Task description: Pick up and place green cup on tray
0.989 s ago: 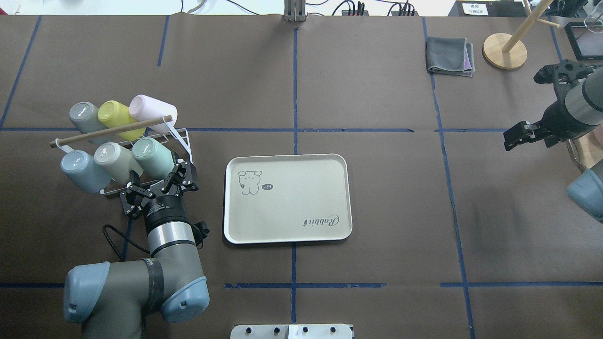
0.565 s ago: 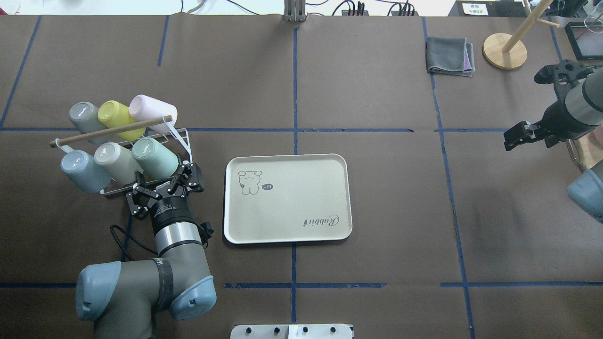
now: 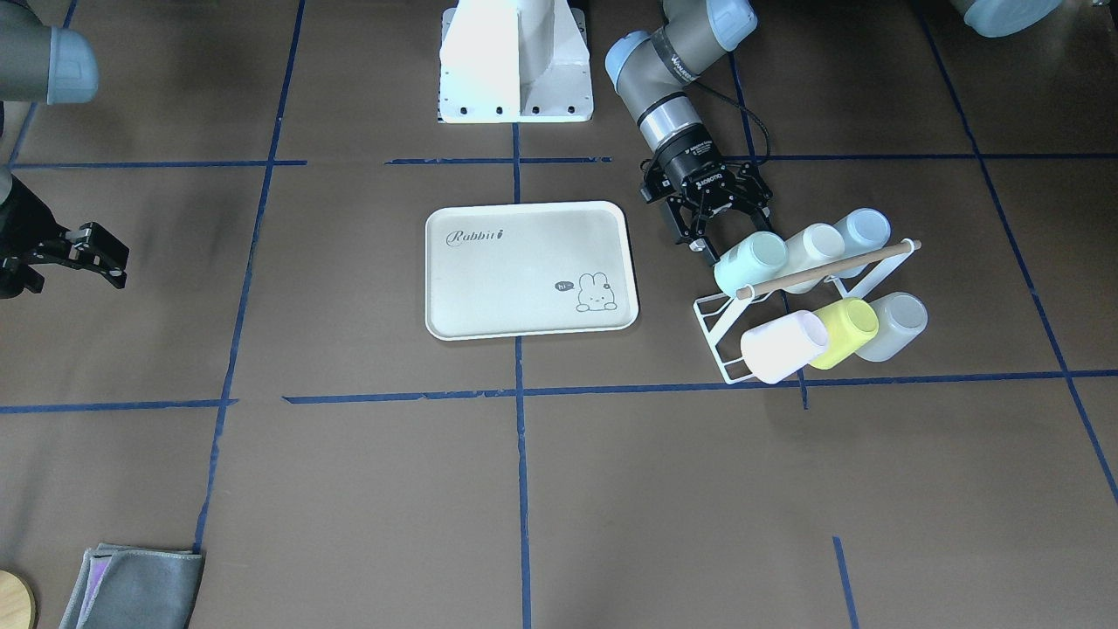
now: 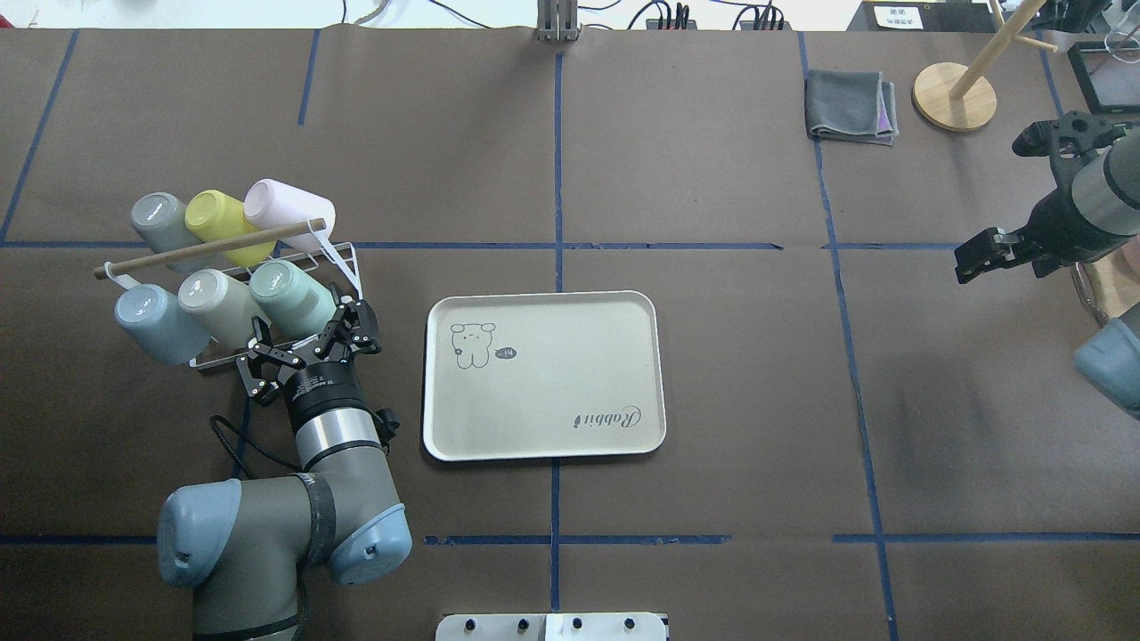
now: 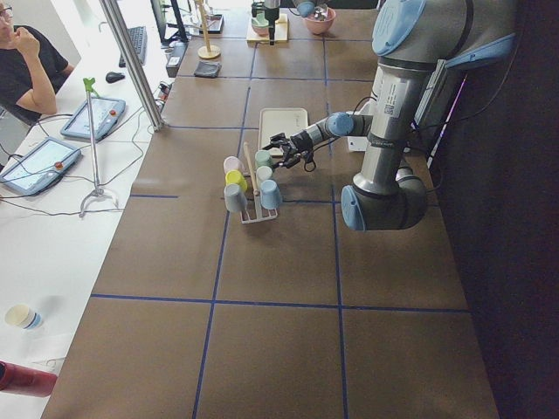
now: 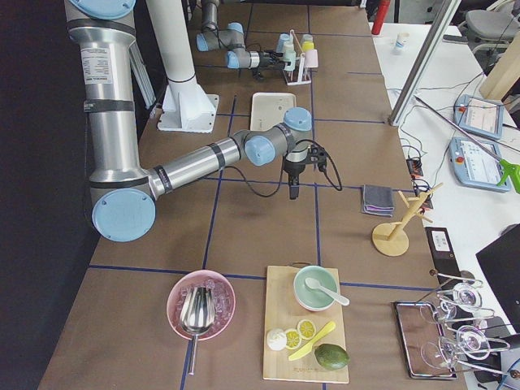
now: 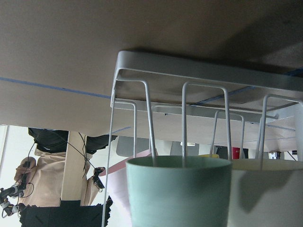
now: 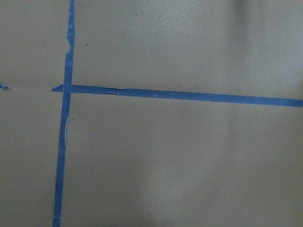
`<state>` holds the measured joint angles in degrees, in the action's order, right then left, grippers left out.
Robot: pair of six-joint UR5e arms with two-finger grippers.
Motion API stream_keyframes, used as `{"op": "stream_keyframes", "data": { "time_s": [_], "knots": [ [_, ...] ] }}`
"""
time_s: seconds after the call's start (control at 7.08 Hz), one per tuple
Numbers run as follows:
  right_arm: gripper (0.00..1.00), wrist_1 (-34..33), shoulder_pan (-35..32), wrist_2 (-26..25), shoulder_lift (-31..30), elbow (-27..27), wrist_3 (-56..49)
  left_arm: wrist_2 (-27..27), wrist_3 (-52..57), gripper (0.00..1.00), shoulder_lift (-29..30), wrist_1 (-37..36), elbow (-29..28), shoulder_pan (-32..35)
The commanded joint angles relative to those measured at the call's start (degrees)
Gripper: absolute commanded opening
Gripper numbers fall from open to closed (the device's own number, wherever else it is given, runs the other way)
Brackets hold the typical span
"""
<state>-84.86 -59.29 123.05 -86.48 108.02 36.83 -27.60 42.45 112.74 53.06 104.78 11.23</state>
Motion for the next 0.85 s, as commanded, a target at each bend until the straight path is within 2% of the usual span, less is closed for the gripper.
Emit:
{"op": "stream_keyframes", "data": {
  "time_s": [0.0, 0.42, 0.71],
  "knots": [
    [1.00, -0.04, -0.12, 0.00, 0.00, 0.00, 0.00, 0.00, 0.44, 0.99, 0.03, 0.03, -1.24, 0.46],
    [1.00, 0.05, -0.38, 0.00, 0.00, 0.00, 0.00, 0.00, 0.27, 0.97, 0.03, 0.03, -3.62, 0.46],
    [1.00, -0.04, -0.65, 0.00, 0.09, 0.00, 0.09, -0.09, 0.44, 0.80, 1.16, 0.03, -3.53, 1.25]
  ]
}}
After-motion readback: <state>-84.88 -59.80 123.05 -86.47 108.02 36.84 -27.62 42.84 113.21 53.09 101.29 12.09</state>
